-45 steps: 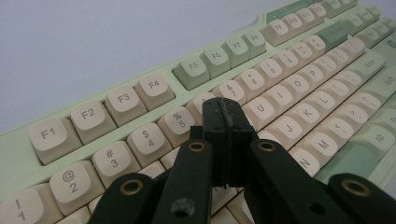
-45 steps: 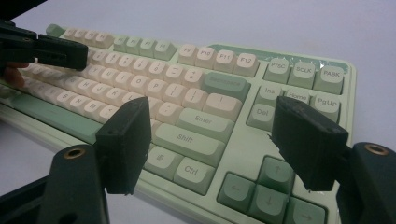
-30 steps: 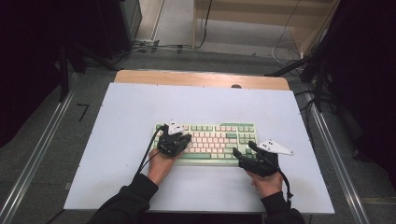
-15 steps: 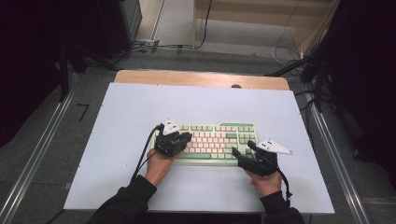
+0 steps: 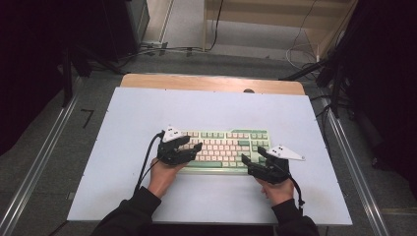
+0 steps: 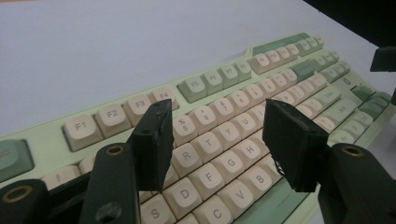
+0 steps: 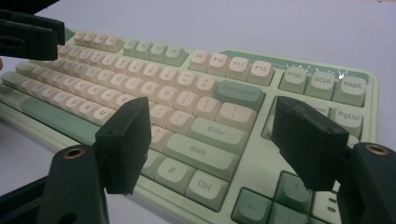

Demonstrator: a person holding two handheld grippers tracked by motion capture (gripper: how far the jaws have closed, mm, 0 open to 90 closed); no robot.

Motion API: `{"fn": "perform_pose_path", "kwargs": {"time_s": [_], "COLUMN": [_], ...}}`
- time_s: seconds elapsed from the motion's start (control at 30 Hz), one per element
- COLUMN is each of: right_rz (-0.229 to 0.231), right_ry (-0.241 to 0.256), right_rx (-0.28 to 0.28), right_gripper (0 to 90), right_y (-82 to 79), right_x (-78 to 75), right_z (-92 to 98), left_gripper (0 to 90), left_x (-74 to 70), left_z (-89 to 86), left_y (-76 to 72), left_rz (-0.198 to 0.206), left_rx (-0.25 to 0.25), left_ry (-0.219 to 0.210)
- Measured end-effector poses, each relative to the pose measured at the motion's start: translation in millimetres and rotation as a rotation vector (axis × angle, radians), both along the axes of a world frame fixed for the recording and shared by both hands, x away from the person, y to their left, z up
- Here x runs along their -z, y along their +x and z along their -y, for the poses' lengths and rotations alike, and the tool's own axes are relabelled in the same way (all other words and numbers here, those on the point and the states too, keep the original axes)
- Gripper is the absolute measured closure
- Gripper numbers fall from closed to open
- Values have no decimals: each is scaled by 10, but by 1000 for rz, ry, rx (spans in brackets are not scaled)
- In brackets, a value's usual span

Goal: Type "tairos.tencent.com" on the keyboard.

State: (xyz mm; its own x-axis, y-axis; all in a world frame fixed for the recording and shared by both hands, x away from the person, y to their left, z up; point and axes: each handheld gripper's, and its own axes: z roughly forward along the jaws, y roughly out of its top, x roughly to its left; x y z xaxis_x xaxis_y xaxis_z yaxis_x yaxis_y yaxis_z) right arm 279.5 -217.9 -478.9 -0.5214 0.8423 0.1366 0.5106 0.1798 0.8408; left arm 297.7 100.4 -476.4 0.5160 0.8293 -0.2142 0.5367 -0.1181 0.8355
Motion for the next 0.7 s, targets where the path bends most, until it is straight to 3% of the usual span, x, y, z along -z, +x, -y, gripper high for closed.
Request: {"fn": "perform_pose_path", "kwargs": {"time_s": [0.23,0.37,0.53,0.7], "right_rz": [-1,0,1,4], "right_ry": [-2,-2,-3,-4], "right_rx": [-25,-40,-59,-72], "right_gripper": [269,269,269,269], "right_y": [39,61,87,106], "right_x": [-2,-2,-2,-5], "right_z": [-78,-124,-181,-225], "left_gripper": [526,690,892,900], "left_x": [-18,-8,4,19], "left_z": [-174,-234,-318,-385], "left_y": [-64,-91,-150,-168], "left_rz": [6,2,10,-5], "left_rx": [-33,-41,-77,-91], "left_ry": [-19,-12,41,51]}}
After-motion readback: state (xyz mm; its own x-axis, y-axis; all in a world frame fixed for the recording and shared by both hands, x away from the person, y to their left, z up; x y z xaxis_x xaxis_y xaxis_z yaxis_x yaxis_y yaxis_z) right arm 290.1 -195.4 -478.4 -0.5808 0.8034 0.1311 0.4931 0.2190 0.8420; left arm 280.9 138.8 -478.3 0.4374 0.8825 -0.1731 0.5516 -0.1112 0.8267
